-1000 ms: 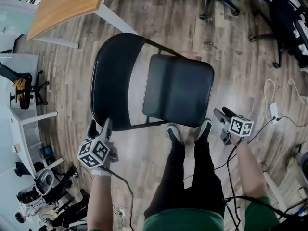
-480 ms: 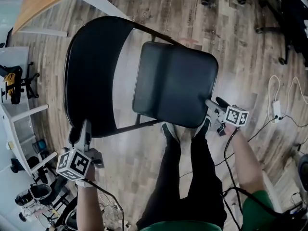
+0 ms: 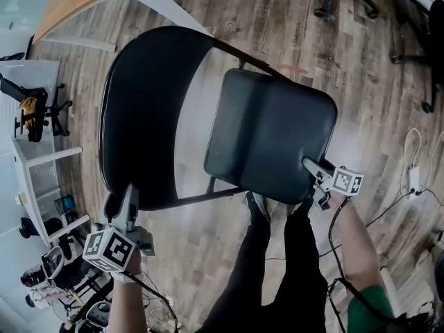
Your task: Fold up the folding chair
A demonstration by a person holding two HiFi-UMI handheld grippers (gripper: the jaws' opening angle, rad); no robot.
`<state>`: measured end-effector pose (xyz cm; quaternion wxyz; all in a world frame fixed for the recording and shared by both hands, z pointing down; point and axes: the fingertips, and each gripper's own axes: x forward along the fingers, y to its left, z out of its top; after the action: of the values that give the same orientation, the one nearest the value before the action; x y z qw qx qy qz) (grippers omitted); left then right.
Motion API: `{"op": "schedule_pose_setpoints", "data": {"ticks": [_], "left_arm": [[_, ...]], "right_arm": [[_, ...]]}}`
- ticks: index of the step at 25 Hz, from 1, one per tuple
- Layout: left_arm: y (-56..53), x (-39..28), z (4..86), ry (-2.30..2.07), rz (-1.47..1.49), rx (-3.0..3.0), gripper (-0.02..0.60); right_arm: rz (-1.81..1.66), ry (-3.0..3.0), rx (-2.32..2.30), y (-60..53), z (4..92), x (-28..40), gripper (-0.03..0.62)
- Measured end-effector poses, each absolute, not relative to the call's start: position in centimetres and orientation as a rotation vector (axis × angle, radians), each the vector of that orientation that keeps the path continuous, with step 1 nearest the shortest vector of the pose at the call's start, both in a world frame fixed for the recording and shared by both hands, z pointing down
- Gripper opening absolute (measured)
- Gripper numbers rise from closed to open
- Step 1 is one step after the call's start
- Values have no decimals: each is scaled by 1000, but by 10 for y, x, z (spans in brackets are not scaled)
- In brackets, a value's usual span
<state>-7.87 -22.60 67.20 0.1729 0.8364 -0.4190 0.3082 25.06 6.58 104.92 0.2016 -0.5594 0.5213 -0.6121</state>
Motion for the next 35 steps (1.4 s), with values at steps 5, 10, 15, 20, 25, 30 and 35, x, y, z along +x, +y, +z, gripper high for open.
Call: {"op": "schedule_pose_setpoints", "data": {"ticks": [5,10,15,20,25,30,35], "left_arm": [[-229,-77,671,-1193,872,2381,239],[-227,-79,672,-1187,879,2373,239],[-236,-80,663,-1202,866,2379,235],[-239,-87,637,-1240,853,2421,233],[-237,-86,599,-1240,825,2485,224],[-232,-91,566,-1267,836,2547,221],[-237,-99,537,-1280,836,2584,221]], "right_arm": [[-1666,1423,-1400,46,1038,246,429],[-1710,1334,-1446,52,1044,245,381],[-1738,1321,-1479,46,1033,244,360],[-1714,1374,-1490,29,990,233,314],[-1741,1363,-1515,8,936,215,279],[-1722,1383,-1491,-22,880,185,257],[-1751,1386,-1527,-55,831,161,236]]}}
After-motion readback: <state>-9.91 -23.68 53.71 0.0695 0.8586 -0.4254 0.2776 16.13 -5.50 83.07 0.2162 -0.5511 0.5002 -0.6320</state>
